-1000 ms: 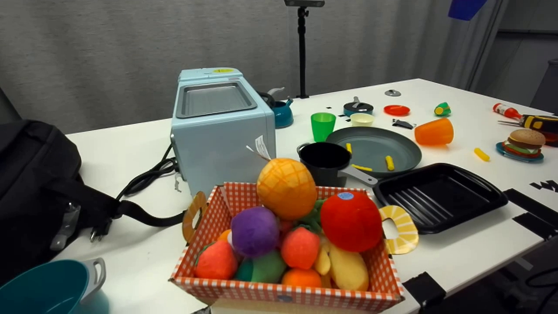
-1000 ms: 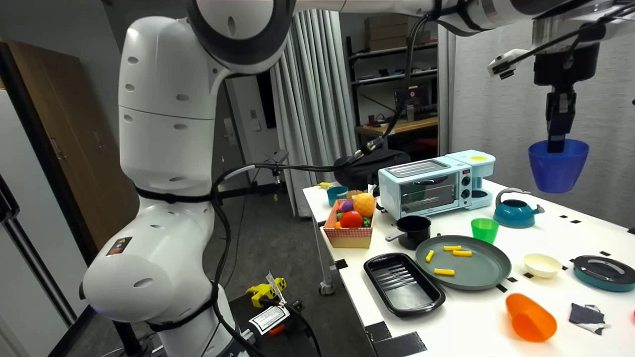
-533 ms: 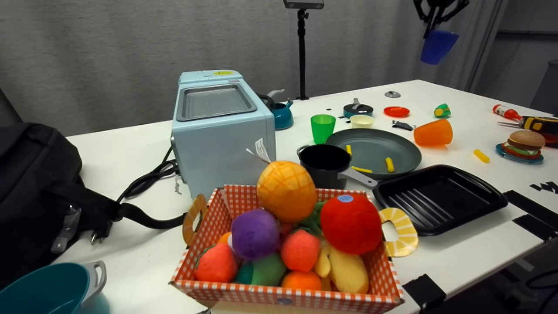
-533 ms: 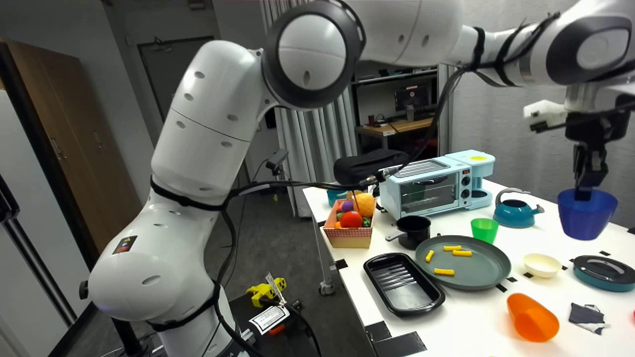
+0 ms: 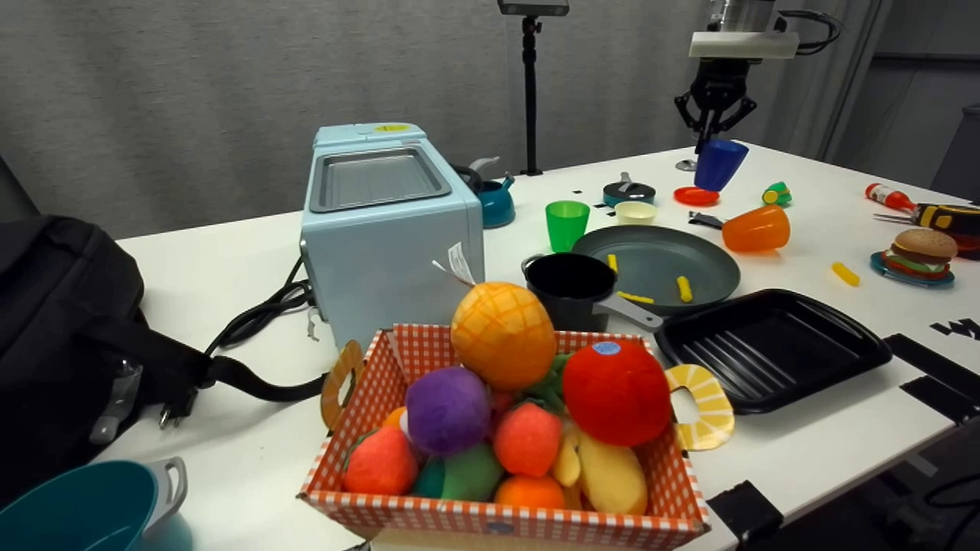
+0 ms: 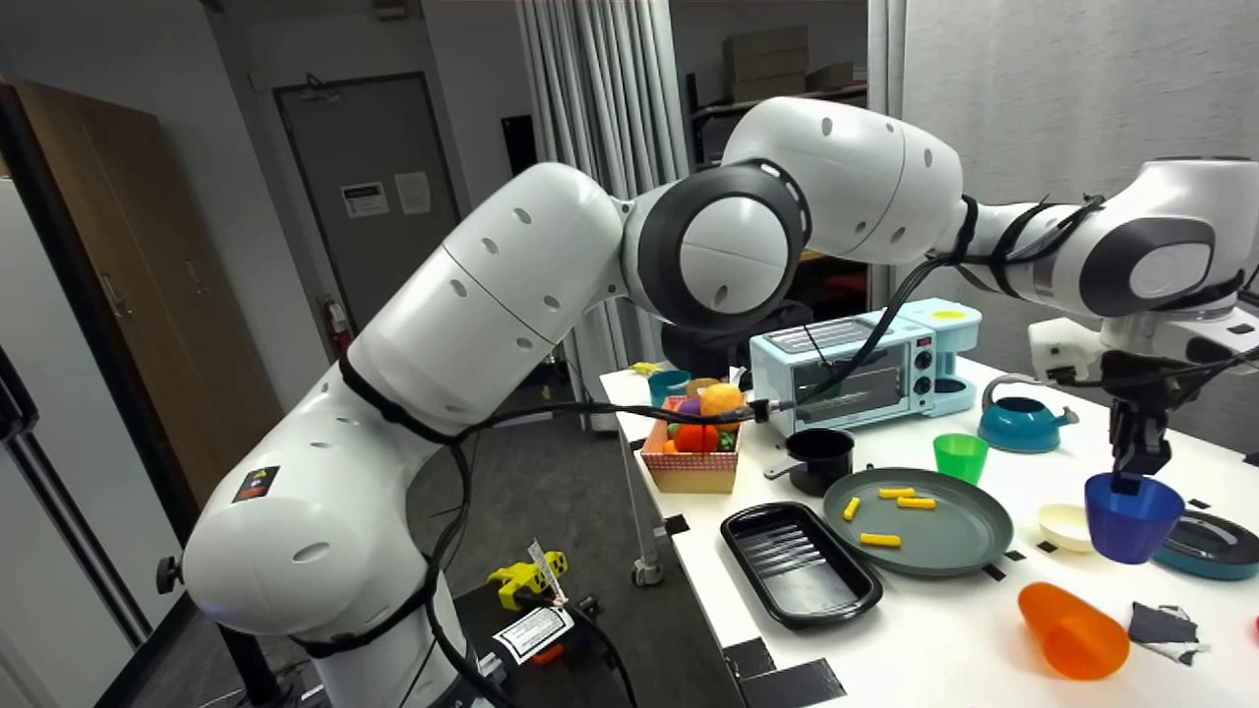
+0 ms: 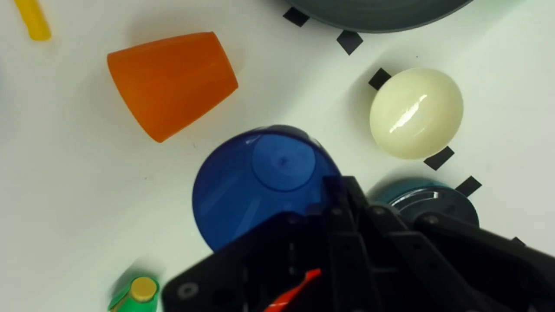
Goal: Pour the things in the cup onto the plate
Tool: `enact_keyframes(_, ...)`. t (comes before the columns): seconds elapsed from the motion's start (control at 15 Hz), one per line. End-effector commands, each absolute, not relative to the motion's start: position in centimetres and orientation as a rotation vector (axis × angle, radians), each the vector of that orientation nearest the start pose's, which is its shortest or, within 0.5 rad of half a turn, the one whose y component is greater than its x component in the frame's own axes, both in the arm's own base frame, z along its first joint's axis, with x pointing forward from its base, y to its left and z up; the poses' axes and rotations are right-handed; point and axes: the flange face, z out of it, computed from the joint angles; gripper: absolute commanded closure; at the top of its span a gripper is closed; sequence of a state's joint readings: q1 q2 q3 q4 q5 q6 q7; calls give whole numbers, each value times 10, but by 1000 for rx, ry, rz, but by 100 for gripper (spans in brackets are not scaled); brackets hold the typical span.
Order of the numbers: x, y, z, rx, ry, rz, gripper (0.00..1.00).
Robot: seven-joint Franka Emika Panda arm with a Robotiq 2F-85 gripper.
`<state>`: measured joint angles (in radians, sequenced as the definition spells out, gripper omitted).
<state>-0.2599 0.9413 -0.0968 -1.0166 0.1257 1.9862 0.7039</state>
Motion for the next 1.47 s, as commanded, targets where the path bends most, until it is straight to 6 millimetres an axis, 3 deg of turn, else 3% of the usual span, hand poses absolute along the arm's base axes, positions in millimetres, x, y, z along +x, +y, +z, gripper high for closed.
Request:
enact_keyframes(0.0, 757, -257, 315, -2676, 1536, -94, 99)
enact_keyframes(0.27, 759, -260, 318, -2682, 1532, -69, 99)
enact_keyframes(0.8, 765, -240, 264, -2739, 1506, 41, 99)
enact_keyframes(1.2, 769, -221, 236, -2781, 1479, 94, 99)
enact_keyframes(1.27, 769, -217, 233, -2780, 1479, 110, 71)
enact_keyframes(1.33, 769, -216, 232, -2784, 1476, 119, 70)
enact_keyframes(1.4, 768, -216, 233, -2788, 1473, 126, 63)
